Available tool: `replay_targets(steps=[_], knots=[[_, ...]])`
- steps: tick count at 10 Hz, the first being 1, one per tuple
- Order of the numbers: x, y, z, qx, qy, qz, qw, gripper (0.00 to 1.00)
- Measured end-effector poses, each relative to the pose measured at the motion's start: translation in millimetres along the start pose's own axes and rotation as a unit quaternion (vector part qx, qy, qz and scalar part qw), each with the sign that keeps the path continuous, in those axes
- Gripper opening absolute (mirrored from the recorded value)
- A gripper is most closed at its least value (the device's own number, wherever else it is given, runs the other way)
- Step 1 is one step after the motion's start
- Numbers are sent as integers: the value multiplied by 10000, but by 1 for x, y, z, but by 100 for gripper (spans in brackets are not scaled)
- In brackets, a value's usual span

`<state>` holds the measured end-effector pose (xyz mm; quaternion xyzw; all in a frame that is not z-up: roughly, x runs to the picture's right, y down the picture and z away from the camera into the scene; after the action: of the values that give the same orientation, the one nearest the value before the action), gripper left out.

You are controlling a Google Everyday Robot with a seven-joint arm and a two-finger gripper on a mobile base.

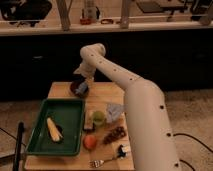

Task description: Place sponge in purple bowl

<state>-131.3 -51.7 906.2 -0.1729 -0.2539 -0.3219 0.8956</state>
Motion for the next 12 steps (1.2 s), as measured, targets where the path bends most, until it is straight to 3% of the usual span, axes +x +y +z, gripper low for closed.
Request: replay_targets(steps=[12], knots=[[2, -1, 0, -62, -45, -50, 10000, 80]])
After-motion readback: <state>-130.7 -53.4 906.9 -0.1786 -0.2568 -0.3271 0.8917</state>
